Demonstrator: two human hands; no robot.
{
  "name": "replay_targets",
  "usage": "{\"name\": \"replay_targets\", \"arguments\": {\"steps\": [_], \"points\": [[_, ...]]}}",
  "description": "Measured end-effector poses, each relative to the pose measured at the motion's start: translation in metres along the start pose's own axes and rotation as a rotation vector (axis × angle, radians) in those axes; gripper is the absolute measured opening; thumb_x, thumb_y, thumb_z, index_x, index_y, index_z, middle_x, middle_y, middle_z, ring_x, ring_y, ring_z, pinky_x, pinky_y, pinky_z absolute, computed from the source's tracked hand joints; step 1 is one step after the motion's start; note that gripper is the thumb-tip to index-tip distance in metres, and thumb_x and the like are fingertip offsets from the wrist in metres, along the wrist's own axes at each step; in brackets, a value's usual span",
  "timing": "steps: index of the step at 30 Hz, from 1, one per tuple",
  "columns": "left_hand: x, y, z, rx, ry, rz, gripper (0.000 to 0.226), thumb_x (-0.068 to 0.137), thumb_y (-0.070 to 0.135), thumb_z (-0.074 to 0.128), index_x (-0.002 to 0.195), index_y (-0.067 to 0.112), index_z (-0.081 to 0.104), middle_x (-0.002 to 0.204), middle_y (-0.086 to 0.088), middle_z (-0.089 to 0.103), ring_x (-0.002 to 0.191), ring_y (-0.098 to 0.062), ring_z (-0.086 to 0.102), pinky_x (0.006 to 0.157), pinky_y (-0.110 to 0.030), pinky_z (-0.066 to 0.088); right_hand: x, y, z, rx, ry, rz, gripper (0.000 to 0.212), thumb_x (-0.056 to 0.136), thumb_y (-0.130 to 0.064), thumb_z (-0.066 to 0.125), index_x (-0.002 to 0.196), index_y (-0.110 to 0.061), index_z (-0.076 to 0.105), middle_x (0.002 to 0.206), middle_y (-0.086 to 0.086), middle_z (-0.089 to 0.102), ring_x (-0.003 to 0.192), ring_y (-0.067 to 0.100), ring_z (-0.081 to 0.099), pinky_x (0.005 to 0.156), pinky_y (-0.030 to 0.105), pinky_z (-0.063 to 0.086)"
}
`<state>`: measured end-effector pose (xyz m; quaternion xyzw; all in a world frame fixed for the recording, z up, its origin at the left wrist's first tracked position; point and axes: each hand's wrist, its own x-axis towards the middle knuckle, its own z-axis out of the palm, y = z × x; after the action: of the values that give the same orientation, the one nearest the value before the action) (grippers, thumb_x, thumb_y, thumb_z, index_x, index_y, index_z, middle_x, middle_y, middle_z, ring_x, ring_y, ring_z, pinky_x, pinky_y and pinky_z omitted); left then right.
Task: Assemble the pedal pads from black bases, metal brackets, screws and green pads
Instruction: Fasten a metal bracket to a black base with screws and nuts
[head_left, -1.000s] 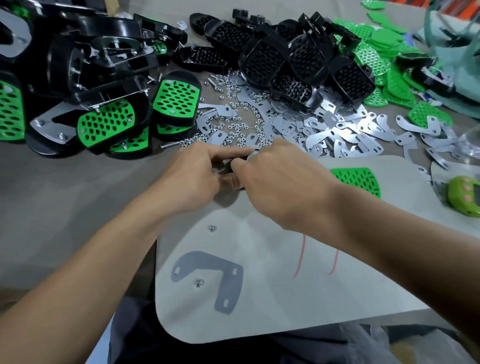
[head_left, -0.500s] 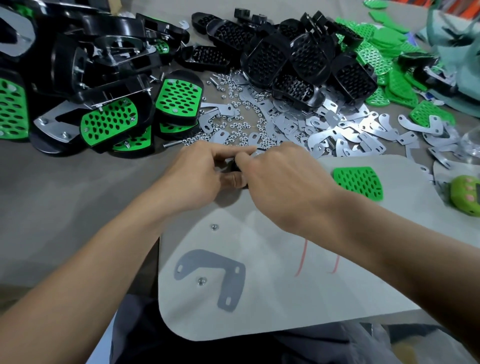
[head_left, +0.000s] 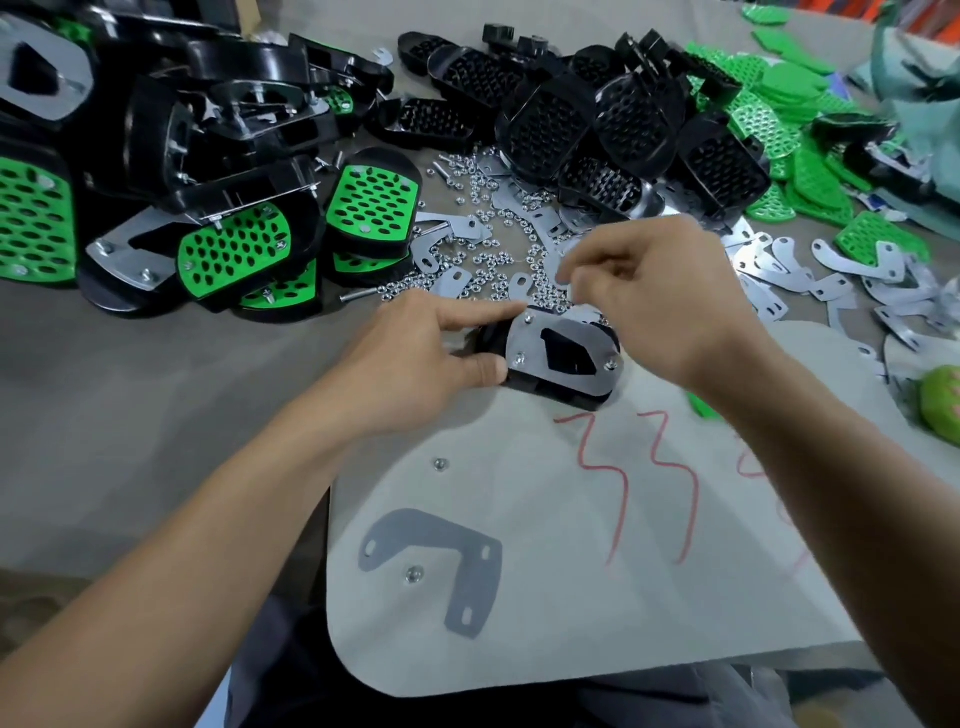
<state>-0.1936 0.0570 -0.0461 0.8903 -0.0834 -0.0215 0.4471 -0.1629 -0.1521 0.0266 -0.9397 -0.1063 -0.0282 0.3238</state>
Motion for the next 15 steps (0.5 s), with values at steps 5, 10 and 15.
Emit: {"name": "replay_targets", "arguments": {"steps": [5, 10, 15], "points": [[-0.007, 0.015, -0.001, 0.090, 0.027, 0.009, 0.048, 0.065, 0.066, 0.062, 0.106, 0.086, 0.046, 0.100, 0.061, 0.050, 0.109, 0.024, 0.049, 0.090, -0.019, 0.044, -0.009, 0.014, 0.016, 0.147, -0.195, 0.082, 0.030, 0.086, -0.009, 0.065, 0.094, -0.034, 0.080, 0.081, -0.023, 0.073, 0.075, -0.003, 0.066, 0.075, 0.021, 0.051], [-0.018, 0.019, 0.011, 0.223, 0.143, 0.078, 0.064, 0.068, 0.083, 0.054, 0.128, 0.062, 0.058, 0.092, 0.066, 0.034, 0.099, 0.020, 0.035, 0.086, -0.021, 0.037, -0.018, 0.020, 0.027, 0.370, -0.100, 0.144, 0.033, 0.087, 0.000, 0.066, 0.092, -0.029, 0.082, 0.085, -0.010, 0.077, 0.069, 0.003, 0.071, 0.052, 0.018, 0.055], [-0.018, 0.022, 0.011, 0.428, 0.143, 0.137, 0.076, 0.071, 0.085, 0.046, 0.136, 0.049, 0.058, 0.117, 0.047, 0.055, 0.106, -0.005, 0.045, 0.089, -0.038, 0.036, -0.021, 0.017, 0.025, 0.351, -0.075, 0.116, 0.035, 0.086, -0.002, 0.064, 0.082, -0.033, 0.080, 0.076, -0.019, 0.073, 0.056, 0.004, 0.070, 0.043, 0.014, 0.050]]}}
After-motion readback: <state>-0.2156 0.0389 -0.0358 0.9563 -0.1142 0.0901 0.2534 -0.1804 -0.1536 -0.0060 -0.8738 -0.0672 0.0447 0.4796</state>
